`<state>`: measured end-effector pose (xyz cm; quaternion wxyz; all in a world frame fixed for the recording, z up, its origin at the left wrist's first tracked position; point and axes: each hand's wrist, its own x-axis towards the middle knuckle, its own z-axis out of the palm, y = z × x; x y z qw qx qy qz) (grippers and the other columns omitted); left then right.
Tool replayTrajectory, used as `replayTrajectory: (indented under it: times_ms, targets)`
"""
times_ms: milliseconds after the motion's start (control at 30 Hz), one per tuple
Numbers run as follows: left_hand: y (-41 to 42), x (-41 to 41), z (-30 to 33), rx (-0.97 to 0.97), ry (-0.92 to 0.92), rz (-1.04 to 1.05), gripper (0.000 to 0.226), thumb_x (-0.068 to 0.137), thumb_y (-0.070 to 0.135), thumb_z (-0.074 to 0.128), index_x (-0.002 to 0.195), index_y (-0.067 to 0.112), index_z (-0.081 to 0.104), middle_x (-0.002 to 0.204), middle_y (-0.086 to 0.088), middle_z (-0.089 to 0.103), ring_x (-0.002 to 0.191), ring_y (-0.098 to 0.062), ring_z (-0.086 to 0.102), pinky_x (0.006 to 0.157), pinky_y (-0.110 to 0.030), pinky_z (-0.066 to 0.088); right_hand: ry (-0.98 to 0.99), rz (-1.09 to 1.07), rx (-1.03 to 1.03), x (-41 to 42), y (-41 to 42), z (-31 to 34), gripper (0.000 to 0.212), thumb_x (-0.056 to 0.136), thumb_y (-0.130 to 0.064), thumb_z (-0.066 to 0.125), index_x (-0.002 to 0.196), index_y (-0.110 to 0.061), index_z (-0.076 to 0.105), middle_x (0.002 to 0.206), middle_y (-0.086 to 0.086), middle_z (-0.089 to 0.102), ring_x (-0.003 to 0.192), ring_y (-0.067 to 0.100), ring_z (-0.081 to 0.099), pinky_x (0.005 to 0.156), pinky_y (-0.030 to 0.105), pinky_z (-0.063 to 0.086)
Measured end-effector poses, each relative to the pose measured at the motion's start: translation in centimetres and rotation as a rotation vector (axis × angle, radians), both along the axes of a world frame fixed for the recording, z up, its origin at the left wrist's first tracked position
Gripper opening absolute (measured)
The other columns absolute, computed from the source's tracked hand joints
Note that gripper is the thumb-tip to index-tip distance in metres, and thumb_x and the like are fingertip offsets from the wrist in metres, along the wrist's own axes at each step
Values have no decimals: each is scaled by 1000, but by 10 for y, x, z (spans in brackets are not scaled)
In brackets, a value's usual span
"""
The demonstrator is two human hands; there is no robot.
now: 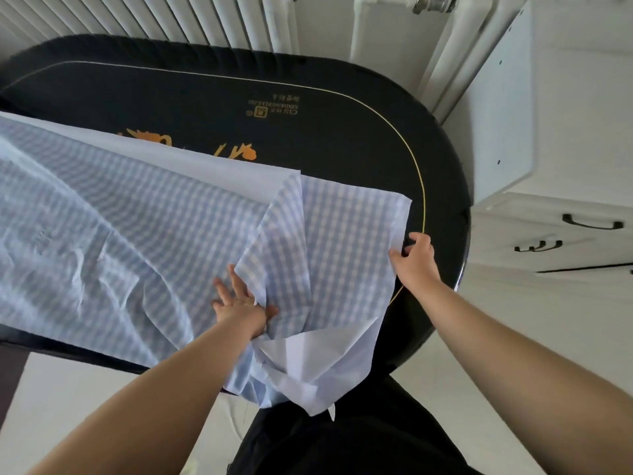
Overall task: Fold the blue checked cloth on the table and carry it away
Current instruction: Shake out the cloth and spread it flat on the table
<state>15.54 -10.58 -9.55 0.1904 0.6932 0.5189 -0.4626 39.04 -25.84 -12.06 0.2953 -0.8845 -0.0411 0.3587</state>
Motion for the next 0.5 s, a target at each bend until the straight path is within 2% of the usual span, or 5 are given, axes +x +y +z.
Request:
replayTrajectory:
  times_ms: [167, 233, 333, 400, 500]
  targets:
    - [0, -5, -14, 66, -2, -76, 95, 96, 60, 31, 143, 5, -31, 150, -13, -40, 144, -40, -23, 119, -47, 17, 159, -67, 60, -98, -47, -14, 34, 89, -28, 55, 119, -21, 41, 106, -2, 55, 83, 10, 59, 66, 32, 53]
    - [-1, -6, -18, 85, -24, -102, 98, 94, 63, 32, 143, 6, -31, 150, -12, -41, 144, -42, -21, 117, -49, 20, 133, -50, 20, -133, -58, -20, 25, 89, -40, 51, 106, -21, 47, 106, -2, 52, 83, 14, 59, 74, 39, 55]
    - [7, -17, -22, 57, -97, -142, 101, 90, 68, 35, 149, 8, -19, 152, -12, -37, 143, -45, -18, 115, -54, 21, 6, -37, 47, -171, -71, -15, 45, 92, -59, 37, 73, -20, 51, 104, -1, 45, 78, 9, 51, 77, 32, 44]
    - [20, -32, -18, 1, -241, -133, 97, 89, 68, 37, 153, 9, -5, 159, -11, -22, 145, -44, -10, 116, -54, 18, -56, -99, 94, -192, -79, -9, 48, 93, -59, 30, 66, -29, 55, 110, -4, 44, 96, 9, 49, 86, 33, 42]
    - [35, -72, -10, 69, -639, -62, 73, 93, 59, 36, 150, 15, 22, 159, -8, 18, 146, -33, 14, 117, -49, 20, -156, 3, 41, -226, -90, 0, 49, 94, -58, 27, 84, -34, 69, 129, -11, 43, 127, 10, 34, 96, 42, 46]
